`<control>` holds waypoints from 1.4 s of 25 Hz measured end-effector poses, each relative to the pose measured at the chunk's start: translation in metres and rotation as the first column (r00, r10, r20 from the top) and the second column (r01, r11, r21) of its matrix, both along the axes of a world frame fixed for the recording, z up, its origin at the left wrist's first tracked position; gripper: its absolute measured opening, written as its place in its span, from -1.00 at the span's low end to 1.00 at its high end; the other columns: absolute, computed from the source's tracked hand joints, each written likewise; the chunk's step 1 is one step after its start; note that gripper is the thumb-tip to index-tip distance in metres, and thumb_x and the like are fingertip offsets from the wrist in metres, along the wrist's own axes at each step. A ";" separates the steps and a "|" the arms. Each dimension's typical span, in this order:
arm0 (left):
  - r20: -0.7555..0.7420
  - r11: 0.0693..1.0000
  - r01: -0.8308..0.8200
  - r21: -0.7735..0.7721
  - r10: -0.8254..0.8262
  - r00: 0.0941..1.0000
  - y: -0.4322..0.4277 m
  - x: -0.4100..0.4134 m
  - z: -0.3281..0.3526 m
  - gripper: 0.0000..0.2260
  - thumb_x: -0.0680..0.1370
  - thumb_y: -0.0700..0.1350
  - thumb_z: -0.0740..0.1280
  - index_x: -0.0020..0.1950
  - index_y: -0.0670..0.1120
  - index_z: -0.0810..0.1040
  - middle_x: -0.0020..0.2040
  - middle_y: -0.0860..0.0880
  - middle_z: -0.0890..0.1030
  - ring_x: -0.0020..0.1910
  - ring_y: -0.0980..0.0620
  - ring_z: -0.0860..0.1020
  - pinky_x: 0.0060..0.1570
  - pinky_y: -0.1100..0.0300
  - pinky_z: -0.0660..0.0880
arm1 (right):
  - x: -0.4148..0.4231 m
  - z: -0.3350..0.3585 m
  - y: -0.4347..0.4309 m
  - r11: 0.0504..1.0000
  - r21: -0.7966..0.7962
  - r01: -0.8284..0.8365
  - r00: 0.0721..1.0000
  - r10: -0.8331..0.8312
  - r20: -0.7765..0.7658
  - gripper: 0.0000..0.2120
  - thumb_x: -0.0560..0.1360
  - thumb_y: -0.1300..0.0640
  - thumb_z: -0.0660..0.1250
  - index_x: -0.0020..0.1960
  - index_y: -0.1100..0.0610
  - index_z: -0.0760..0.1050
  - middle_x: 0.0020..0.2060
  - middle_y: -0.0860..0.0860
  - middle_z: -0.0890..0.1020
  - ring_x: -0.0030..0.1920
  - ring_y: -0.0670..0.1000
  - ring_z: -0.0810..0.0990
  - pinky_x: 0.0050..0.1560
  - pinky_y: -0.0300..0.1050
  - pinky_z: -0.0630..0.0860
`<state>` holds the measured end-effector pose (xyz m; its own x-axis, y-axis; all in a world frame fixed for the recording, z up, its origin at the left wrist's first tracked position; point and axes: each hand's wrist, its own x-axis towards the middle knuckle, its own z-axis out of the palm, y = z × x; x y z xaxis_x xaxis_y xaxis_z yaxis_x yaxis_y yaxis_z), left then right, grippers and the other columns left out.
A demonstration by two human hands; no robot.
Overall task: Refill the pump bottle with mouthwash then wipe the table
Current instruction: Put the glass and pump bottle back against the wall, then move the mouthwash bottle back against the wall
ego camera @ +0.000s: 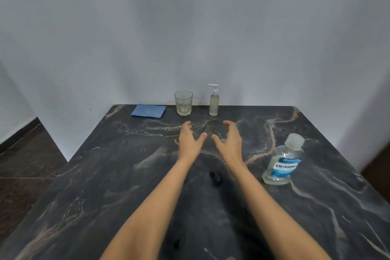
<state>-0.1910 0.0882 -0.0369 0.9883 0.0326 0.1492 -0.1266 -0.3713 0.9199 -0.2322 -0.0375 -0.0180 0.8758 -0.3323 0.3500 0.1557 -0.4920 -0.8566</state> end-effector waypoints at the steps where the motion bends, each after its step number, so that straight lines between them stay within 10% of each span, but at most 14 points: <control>1: 0.010 1.000 0.026 0.007 -0.026 1.000 -0.004 -0.016 0.002 -0.40 0.50 -0.03 0.44 0.44 -0.12 0.25 0.36 -0.10 0.41 0.31 -0.02 0.43 0.25 0.11 0.41 | -0.018 0.002 0.000 0.999 -0.036 0.004 1.000 -0.003 0.030 -0.53 0.46 0.23 0.37 0.32 0.19 0.33 0.26 0.04 0.45 0.17 -0.10 0.42 0.15 -0.48 0.27; 8: 0.085 0.986 0.148 0.074 -0.154 0.984 -0.013 -0.095 -0.004 -0.51 0.49 -0.03 0.44 0.35 -0.09 0.34 0.30 -0.05 0.46 0.21 0.06 0.47 0.22 0.09 0.46 | -0.119 -0.009 -0.027 0.906 -0.337 0.256 0.943 -0.158 0.293 -0.57 0.41 0.20 0.41 0.23 0.19 0.37 0.17 0.11 0.45 0.22 0.05 0.36 0.23 -0.04 0.39; 13: 0.088 0.981 0.160 0.106 -0.169 0.982 -0.011 -0.125 -0.015 -0.54 0.50 -0.03 0.42 0.33 -0.10 0.37 0.29 -0.05 0.48 0.23 0.03 0.48 0.23 0.09 0.46 | -0.140 -0.024 -0.062 0.810 -0.152 0.566 0.819 -0.531 0.218 -0.23 0.31 0.09 0.52 0.37 0.20 0.20 0.30 0.24 0.29 0.29 0.21 0.27 0.31 0.15 0.32; 19: 0.080 0.982 0.147 0.115 -0.157 0.984 -0.008 -0.128 -0.019 -0.58 0.51 -0.04 0.42 0.31 -0.09 0.39 0.30 -0.04 0.48 0.25 0.03 0.47 0.25 0.11 0.45 | -0.123 -0.032 -0.083 0.867 -0.104 0.486 0.868 -0.494 -0.058 0.06 0.26 -0.01 0.57 0.49 0.27 -0.03 0.37 0.27 0.23 0.33 0.27 0.30 0.35 0.18 0.32; 35: 0.083 0.944 0.111 0.310 -0.143 0.986 -0.006 0.001 -0.019 -0.62 0.54 -0.04 0.38 0.31 -0.09 0.41 0.28 -0.04 0.51 0.28 0.00 0.46 0.23 0.08 0.43 | 0.037 -0.001 -0.100 0.883 0.048 0.466 0.885 -0.465 -0.033 -0.21 0.26 0.10 0.56 0.34 0.16 0.18 0.21 0.12 0.42 0.19 0.14 0.46 0.20 0.14 0.48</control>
<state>-0.1897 0.0822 -0.0559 0.9600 -0.1549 0.2332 -0.2788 -0.6050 0.7458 -0.1950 -0.1376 -0.0187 0.6221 -0.7212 0.3047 -0.0976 -0.4576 -0.8838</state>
